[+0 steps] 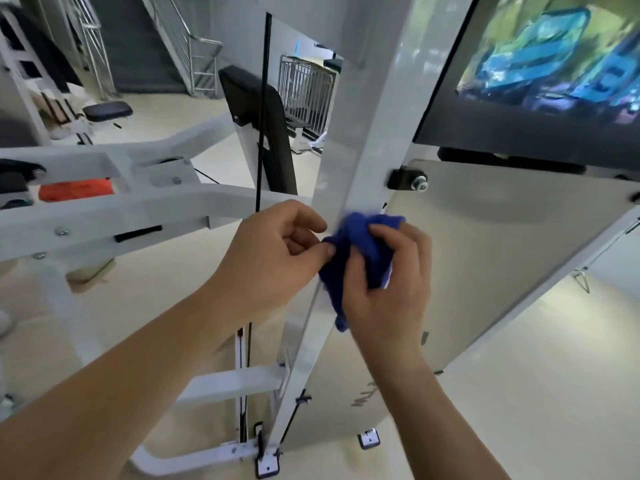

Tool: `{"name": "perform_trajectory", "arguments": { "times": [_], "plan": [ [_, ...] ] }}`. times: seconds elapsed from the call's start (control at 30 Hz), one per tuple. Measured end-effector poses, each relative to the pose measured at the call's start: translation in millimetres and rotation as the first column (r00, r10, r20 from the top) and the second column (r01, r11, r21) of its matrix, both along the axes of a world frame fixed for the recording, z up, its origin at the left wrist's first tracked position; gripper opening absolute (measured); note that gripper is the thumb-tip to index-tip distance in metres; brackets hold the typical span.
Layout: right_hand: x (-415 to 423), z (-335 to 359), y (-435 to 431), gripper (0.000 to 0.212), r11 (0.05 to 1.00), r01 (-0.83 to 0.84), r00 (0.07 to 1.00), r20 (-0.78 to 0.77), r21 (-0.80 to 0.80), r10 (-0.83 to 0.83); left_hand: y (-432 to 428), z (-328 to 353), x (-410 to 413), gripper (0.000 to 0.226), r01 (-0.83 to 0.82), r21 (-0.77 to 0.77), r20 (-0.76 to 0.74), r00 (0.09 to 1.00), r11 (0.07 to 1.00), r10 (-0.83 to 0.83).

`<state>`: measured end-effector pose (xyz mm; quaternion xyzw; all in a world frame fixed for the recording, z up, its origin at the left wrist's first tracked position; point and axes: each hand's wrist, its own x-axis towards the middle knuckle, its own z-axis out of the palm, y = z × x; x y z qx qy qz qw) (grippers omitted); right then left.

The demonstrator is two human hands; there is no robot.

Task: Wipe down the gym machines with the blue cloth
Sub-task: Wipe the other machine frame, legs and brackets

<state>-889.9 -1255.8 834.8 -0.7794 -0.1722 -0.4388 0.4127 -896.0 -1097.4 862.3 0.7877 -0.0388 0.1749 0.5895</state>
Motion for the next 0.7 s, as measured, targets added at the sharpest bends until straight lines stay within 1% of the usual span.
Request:
{"name": "perform_trajectory", "arguments": {
  "times": [0.13, 0.2, 0.27, 0.33, 0.4, 0.47, 0.53, 0.63, 0.7],
  "plan": [
    [15, 44, 5, 0.025, 0.998, 0.039, 0.996, 0.084, 0.048, -0.043, 10, 11, -2, 0.021, 0.039, 0.019, 0.014, 0.999, 0.999, -0.039],
    [15, 44, 10, 0.027, 0.997, 0.058, 0.992, 0.107, 0.058, -0.064, 16, 5, -3, 0.02, 0.017, 0.023, -0.006, 1.0, 1.0, -0.017],
    [14, 23, 11, 0.03, 0.998, 0.065, 0.992, 0.108, 0.021, -0.066, 19, -9, -5, 0.019, -0.009, 0.031, -0.048, 0.999, 0.999, 0.011],
    [9, -9, 14, 0.039, 0.997, 0.065, 0.996, 0.06, -0.037, -0.063, 20, -26, -9, 0.021, -0.023, 0.042, -0.087, 0.996, 0.999, 0.026],
    [2, -40, 19, 0.058, 0.987, 0.072, 0.997, 0.01, -0.146, -0.071, 20, -40, -13, 0.024, -0.029, 0.037, -0.118, 0.992, 0.999, 0.033],
    [2, -49, 23, 0.068, 0.976, 0.067, 0.998, 0.031, -0.207, -0.062, 22, -51, -13, 0.025, -0.043, 0.046, -0.137, 0.989, 0.998, 0.049],
    [13, -33, 23, 0.064, 0.977, 0.089, 0.993, 0.091, -0.196, -0.073, 23, -60, -14, 0.023, -0.042, 0.059, -0.182, 0.982, 0.997, 0.052],
    [28, -1, 19, 0.046, 0.977, 0.134, 0.975, 0.196, -0.167, -0.101, 22, -73, -20, 0.022, -0.037, 0.009, -0.258, 0.965, 0.999, 0.038],
    [31, -10, 13, 0.041, 0.971, 0.146, 0.967, 0.233, -0.188, -0.1, 22, -81, -24, 0.024, -0.037, 0.001, -0.28, 0.959, 0.999, 0.036]
  ]
}}
